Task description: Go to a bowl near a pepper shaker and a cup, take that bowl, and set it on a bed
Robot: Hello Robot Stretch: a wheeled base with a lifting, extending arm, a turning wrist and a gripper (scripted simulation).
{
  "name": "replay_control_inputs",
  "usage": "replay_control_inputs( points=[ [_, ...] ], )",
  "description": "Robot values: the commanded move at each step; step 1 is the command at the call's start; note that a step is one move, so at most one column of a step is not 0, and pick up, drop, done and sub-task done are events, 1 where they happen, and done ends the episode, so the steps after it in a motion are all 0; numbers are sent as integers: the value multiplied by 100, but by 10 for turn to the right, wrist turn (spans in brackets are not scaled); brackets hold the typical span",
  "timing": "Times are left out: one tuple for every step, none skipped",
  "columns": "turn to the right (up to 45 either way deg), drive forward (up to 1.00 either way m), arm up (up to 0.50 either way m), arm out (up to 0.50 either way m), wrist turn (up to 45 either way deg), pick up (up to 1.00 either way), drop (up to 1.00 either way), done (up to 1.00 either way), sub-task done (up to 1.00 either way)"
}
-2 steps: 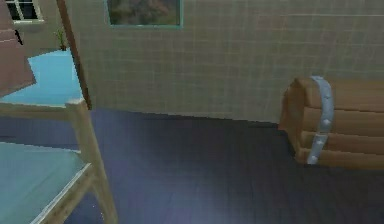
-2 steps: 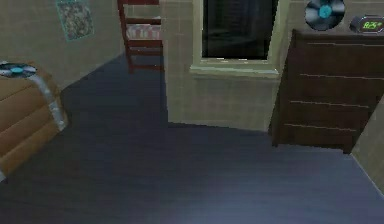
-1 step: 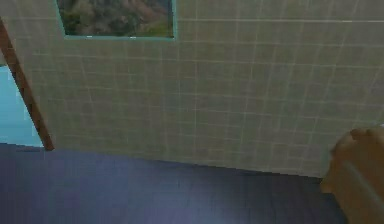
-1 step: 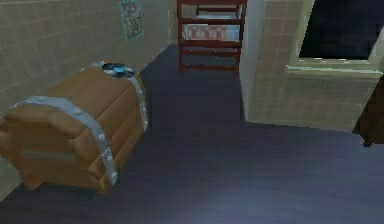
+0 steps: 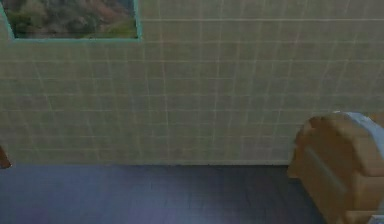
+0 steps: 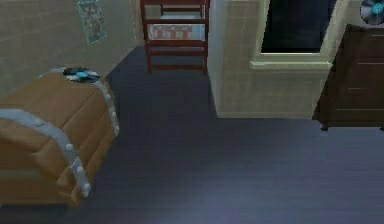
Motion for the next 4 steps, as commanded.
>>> replay_control_inputs(
  points=[
    [0,35,0,0,0,0,0,0,0],
    [-450,0,0,0,0,0,0,0,0],
    [-150,0,0,0,0,0,0,0,0],
    [0,40,0,0,0,0,0,0,0]
  ],
)
